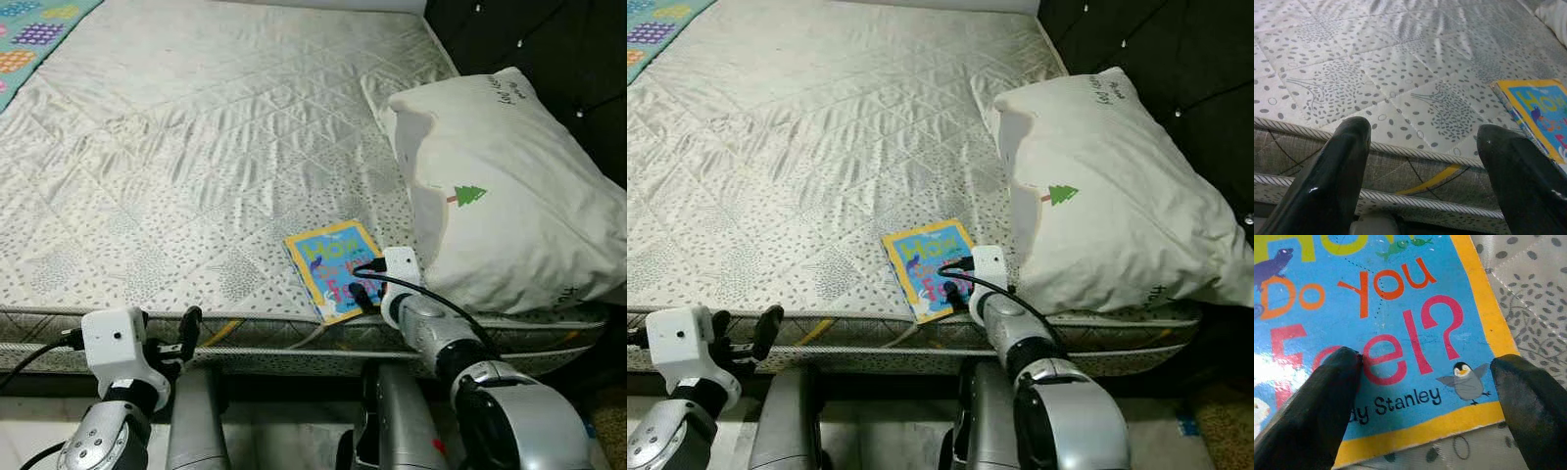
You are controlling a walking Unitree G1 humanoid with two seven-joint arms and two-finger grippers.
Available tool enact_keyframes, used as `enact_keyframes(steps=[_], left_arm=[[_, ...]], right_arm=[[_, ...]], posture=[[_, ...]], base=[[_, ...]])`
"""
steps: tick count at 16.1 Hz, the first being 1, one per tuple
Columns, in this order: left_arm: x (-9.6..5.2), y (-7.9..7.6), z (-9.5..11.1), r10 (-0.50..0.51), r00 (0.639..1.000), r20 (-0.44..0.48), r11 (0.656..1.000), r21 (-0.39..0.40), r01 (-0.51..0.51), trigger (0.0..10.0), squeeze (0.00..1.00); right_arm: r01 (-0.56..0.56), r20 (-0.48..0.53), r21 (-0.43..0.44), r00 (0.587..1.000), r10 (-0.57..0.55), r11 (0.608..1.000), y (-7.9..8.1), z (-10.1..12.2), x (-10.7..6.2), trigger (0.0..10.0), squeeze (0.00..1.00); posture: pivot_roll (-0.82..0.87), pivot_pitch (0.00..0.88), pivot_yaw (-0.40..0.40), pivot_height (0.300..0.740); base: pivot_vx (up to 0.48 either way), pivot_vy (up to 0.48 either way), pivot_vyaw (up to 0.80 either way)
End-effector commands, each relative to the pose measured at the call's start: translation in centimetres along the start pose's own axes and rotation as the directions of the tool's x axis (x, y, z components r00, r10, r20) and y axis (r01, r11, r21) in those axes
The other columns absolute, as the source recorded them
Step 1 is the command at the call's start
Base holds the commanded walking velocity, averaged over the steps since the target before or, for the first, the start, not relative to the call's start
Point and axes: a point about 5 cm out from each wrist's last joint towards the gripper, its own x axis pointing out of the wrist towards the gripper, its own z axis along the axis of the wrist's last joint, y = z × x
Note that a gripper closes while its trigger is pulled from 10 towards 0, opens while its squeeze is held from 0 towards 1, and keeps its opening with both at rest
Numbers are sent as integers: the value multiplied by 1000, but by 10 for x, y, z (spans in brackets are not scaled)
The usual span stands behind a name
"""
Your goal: Clean up the room
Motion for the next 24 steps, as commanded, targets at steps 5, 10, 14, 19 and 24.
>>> enact_keyframes(steps=[5,10,14,19,24], left_arm=[[5,1,3,-11,1000,22,1000,-9,11,10000,0],[22,-6,10,-44,995,89,999,-26,47,10000,0],[36,-9,10,-64,992,109,997,-34,69,10000,0],[54,-13,12,-96,986,137,994,-32,102,10000,0],[67,-16,15,-101,982,161,994,-22,106,10000,0]], right_arm=[[3,67,87,998,-9,996,-19,-2,-4,10000,0],[-144,444,147,894,65,979,-14,43,-19,10000,0],[-208,594,179,802,62,962,-7,73,-35,10000,0],[-204,663,199,748,22,958,-12,98,-50,10000,0],[-165,673,176,739,3,970,-22,107,-54,10000,0]], posture=[[211,102,-56,517],[146,35,-45,517],[107,0,-30,550],[64,0,-9,604],[51,0,-3,667]], base=[[0,0,0],[0,0,0],[0,0,0],[0,0,0],[0,0,0]])
